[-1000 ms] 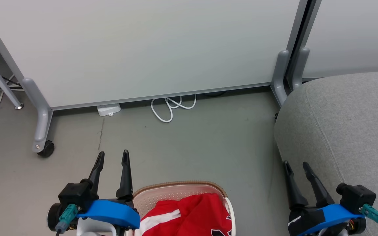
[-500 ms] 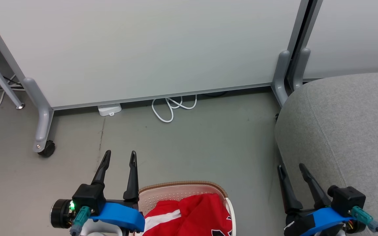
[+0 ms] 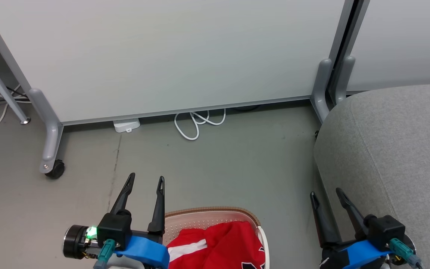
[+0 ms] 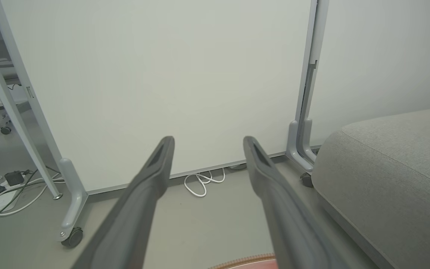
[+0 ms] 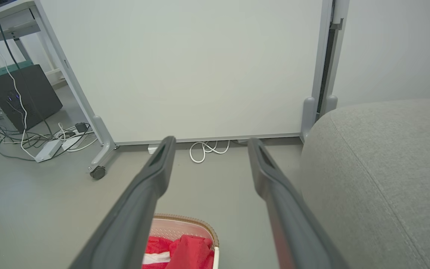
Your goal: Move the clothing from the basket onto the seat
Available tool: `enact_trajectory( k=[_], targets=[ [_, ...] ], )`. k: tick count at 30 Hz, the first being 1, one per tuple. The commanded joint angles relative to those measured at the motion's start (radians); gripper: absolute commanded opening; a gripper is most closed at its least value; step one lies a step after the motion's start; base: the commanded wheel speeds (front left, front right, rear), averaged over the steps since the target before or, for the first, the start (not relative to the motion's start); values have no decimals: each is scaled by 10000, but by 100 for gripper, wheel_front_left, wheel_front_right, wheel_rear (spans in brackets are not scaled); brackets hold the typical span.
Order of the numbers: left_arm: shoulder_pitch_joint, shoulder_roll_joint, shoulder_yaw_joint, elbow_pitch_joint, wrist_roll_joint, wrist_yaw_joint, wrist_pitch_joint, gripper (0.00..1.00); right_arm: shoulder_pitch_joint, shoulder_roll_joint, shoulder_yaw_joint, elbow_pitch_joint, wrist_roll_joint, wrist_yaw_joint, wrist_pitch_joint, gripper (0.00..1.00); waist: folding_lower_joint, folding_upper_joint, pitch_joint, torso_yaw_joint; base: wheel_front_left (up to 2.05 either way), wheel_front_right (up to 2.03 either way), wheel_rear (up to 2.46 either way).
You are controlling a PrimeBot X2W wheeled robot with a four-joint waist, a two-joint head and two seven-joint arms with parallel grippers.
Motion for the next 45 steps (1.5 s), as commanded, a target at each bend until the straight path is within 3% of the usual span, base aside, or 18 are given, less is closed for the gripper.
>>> enact_trajectory(
  k=[1, 9, 32, 45],
  targets=[
    [-101, 5, -11, 26, 224, -31, -109, 100, -10, -65, 39, 25, -229, 22, -95, 100, 0, 0, -9, 6, 0, 0, 0],
    [-99, -67, 9, 203, 775, -108, -266, 100, 18, -68, 105, 122, -787, 22, -252, 100, 0, 0, -40, 39, 0, 0, 0],
    [-83, -156, 264, 545, 620, -329, -259, 100, -8, -66, 111, 332, -561, 16, -245, 100, 0, 0, -81, 92, 0, 0, 0],
    [-1415, 150, -433, 1801, 1025, -970, -258, 100, -289, -67, 250, 262, -526, 16, -244, 100, 0, 0, 450, -209, 0, 0, 0]
  ],
)
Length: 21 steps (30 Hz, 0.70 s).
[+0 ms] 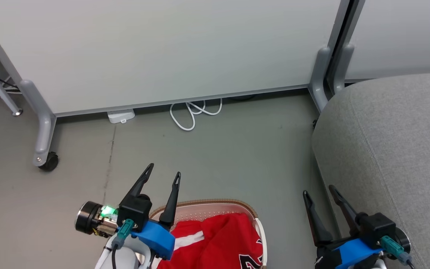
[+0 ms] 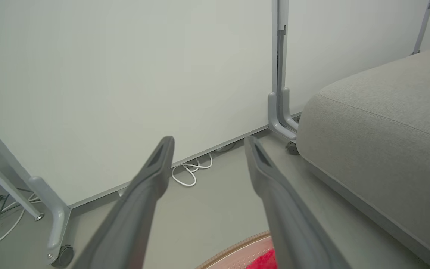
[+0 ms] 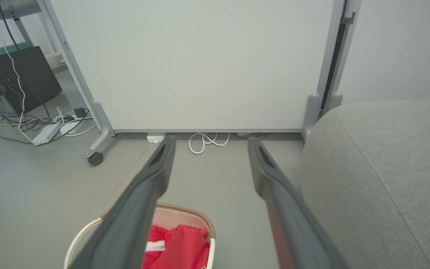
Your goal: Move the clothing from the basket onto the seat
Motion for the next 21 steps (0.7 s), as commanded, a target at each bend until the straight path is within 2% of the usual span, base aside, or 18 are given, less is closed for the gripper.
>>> enact_trajectory(
  k=[1, 10, 21],
  targets=[
    [-197, 74, -54, 51, 33, -47, -51, 100, -108, -55, -14, -26, 95, 4, -56, 100, -1, 0, 154, -111, 0, 0, 0],
    [-1614, 509, -1462, 1736, 188, -187, -51, 100, -669, -52, -73, -171, 95, 4, -48, 100, -1, 0, 1366, -631, 0, 0, 0],
    [-3392, 1101, -4379, 4008, -425, -188, -51, 100, -1559, -49, 62, -359, 221, 4, -50, 100, -1, 0, 3016, -1177, 0, 0, 0]
  ],
)
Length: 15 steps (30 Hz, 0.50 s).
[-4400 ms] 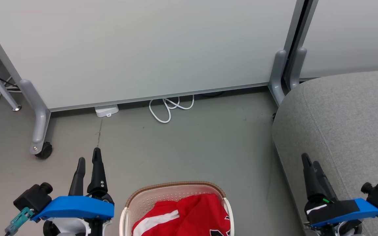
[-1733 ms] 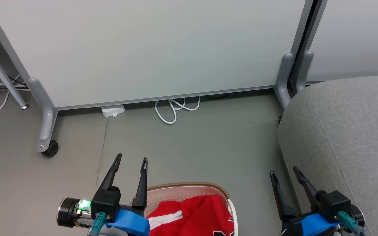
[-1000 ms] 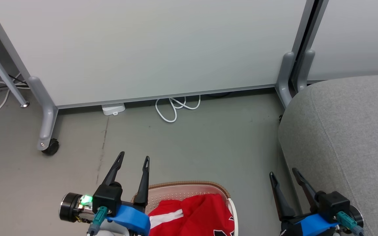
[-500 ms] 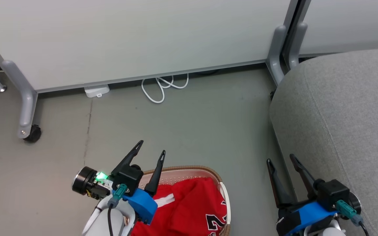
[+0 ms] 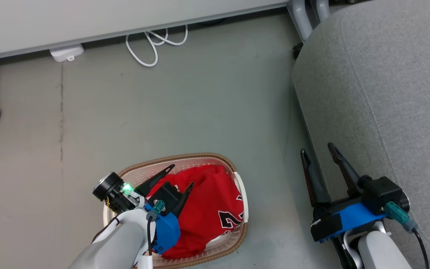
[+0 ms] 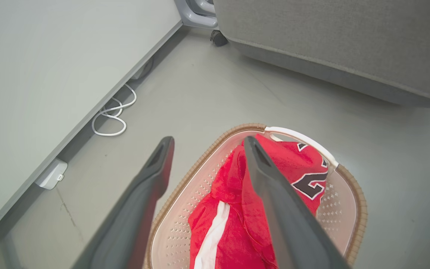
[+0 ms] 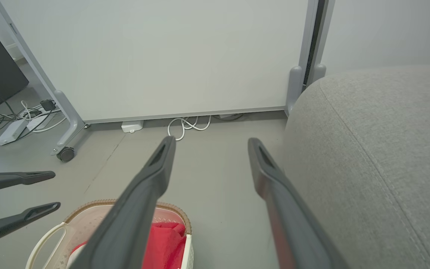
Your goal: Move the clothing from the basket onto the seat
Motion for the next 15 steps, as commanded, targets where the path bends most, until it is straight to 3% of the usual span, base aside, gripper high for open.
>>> enact_trajectory(
  k=[1, 15],
  targets=[
    [-279, 59, -155, 122, -88, -6, -49, 100, -196, -44, 7, -51, 16, 4, -40, 100, -1, 0, 441, -234, 0, 0, 0],
    [-2096, 110, -3469, 2446, -1060, -6, -49, 100, -1210, -42, 49, -353, -125, 4, -39, 100, -1, 0, 2354, -658, 0, 0, 0]
  ],
)
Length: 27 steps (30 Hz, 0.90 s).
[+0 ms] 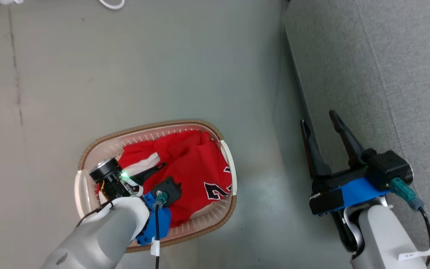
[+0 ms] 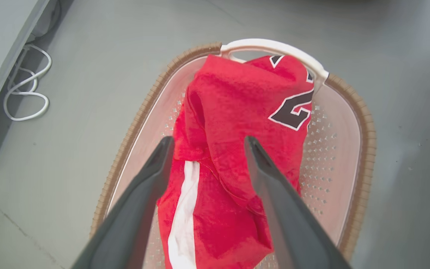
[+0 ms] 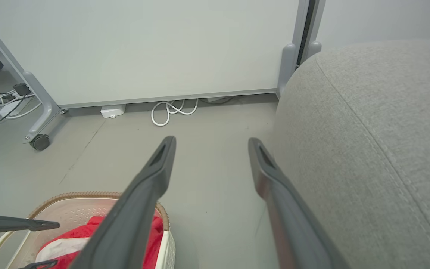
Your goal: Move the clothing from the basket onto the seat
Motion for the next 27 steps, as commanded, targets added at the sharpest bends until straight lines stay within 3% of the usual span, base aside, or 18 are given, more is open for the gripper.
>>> enact_trajectory(
  k=[1, 10, 27],
  targets=[
    [-355, -10, -389, 350, -150, -5, -27, 100, -274, -38, 12, -83, -78, 4, -40, 100, -2, 0, 507, -167, 0, 0, 0],
    [-1173, 35, -1941, 1467, -569, -5, 1003, 100, -787, -38, 2, -393, -90, 4, -39, 100, -2, 0, 1731, -438, 0, 0, 0],
    [-2437, 534, -2216, 1848, -269, -6, 3403, 100, -1441, -37, -141, -1302, -171, 4, -39, 100, -2, 0, 3973, -611, 0, 0, 0]
  ],
)
